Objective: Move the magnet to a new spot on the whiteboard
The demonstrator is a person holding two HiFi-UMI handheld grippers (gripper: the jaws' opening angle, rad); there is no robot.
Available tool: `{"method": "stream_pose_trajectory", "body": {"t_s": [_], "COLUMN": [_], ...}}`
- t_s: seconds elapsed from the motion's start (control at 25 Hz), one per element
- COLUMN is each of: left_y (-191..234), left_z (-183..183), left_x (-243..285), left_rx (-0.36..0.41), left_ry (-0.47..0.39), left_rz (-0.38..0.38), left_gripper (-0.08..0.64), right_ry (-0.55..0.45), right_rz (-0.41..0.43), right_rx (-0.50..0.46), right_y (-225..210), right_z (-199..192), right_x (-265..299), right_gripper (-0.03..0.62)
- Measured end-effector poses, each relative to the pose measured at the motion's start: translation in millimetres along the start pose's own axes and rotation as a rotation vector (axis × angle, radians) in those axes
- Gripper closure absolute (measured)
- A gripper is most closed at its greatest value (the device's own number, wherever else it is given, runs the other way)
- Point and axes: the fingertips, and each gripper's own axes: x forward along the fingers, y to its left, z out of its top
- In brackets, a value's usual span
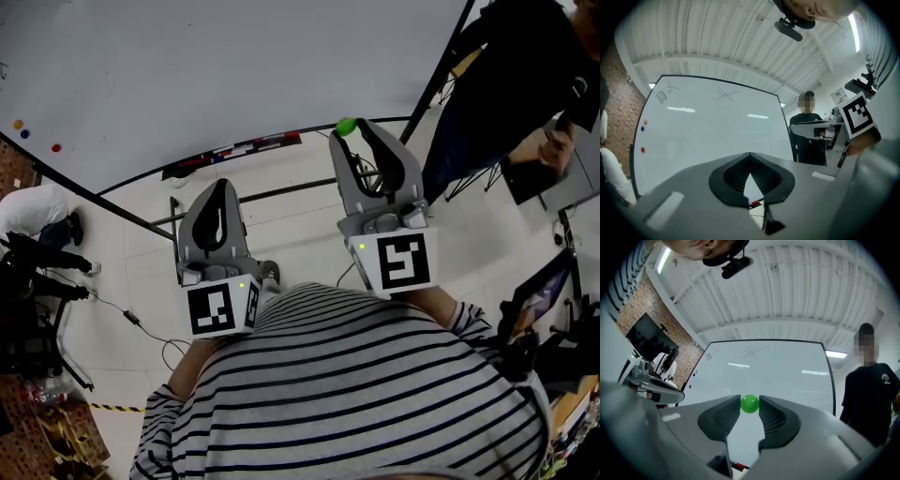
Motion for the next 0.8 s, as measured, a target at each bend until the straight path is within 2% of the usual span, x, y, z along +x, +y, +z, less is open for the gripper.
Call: {"method": "stream_pose_trajectory", "body": {"t_s": [0.36, 0.8], "left_y": [19.3, 88.3], "left_z": [-9.8, -19.9], "left_x": [20.1, 69.2], "left_rx": [-0.003, -0.008], "left_ry": [0.024, 0.033], "left_rz": [0.015, 0.036], "left_gripper": [0.545, 0.545], "right_ry": [0.03, 0.026], "right_rz": [0.01, 0.023], "right_rx": [0.007, -0.022], "right_y": [0.5, 18.7], "right_z": [-16.6, -34.0], "right_x": [30.3, 117.8], "right_gripper": [0.468, 0.468]}}
